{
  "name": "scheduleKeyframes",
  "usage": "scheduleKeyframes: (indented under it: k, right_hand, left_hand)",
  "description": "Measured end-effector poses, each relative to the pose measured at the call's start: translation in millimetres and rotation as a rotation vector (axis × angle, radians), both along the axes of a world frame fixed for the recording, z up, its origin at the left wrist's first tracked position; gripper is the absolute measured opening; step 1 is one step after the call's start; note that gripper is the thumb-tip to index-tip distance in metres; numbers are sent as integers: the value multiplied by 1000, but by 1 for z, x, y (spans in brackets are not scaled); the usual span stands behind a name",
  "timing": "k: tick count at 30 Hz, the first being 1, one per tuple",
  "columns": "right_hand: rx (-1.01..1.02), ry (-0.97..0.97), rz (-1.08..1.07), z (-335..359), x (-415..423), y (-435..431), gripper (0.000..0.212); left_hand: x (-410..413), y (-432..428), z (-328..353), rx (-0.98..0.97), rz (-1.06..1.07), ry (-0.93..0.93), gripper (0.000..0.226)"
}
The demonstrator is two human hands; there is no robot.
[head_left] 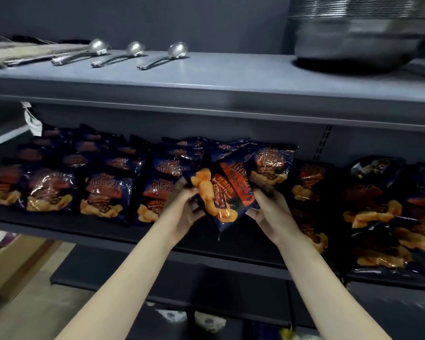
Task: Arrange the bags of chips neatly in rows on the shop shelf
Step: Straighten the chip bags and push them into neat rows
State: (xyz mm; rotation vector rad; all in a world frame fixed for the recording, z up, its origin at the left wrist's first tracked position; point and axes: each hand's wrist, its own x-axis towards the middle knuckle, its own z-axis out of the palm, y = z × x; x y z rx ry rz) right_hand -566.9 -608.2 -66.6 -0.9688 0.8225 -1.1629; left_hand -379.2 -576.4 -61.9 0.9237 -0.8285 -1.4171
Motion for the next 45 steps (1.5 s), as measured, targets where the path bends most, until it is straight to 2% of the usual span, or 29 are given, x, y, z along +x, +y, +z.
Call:
scheduleKeyframes:
  k: [3,5,7,9,11,14,16,18,20,22,28,33,37,45]
  right_hand:
    - [-212,390,-18,5,-15,-3,42]
    - [-336,601,8,6,-22,1,40]
    - [-374,656,28,7,-23,7,39]
    - [-413,641,19,5,-21,12,34]
    - [-397,572,-25,2,-19,14,27]
    - [-228,324,-85,0,-17,14,19]
    - [-169,236,-102,2,-17,12,15]
    - [-106,151,-21,-1,-18,10,34]
    - [-129,247,114,-10,-19,8,58]
    - [-195,418,180,-23,-15,11,69]
    - [-165,348,110,-51,-4,16,65]
    - [-59,453,-2,-70,4,8,68]
    - [-79,559,-107,-70,5,-7,67]
    - [-167,684,-195,-60,17,-35,70]
  left_hand:
    - [17,-4,17,-144,74,-287,64]
    - [23,-5,31,-184,-55,-550,79]
    - [16,-4,39,-136,-256,-782,88]
    - [1,0,33,-87,-353,-890,87]
    - [-9,1,19,-77,-292,-883,79]
    - [-13,2,1,-61,-179,-775,69]
    - [-14,2,-6,-64,-146,-695,71]
    - [-16,1,-10,-82,-65,-632,68]
    - [-17,-1,-12,-105,10,-563,61]
    - [-17,-1,-19,-132,37,-549,60]
    - [-18,-3,-53,-156,60,-590,56]
    - [-18,-12,-75,-117,54,-605,62]
    - [-28,-24,-73,-84,147,-678,67]
    - [-35,-54,-61,-200,257,-721,63]
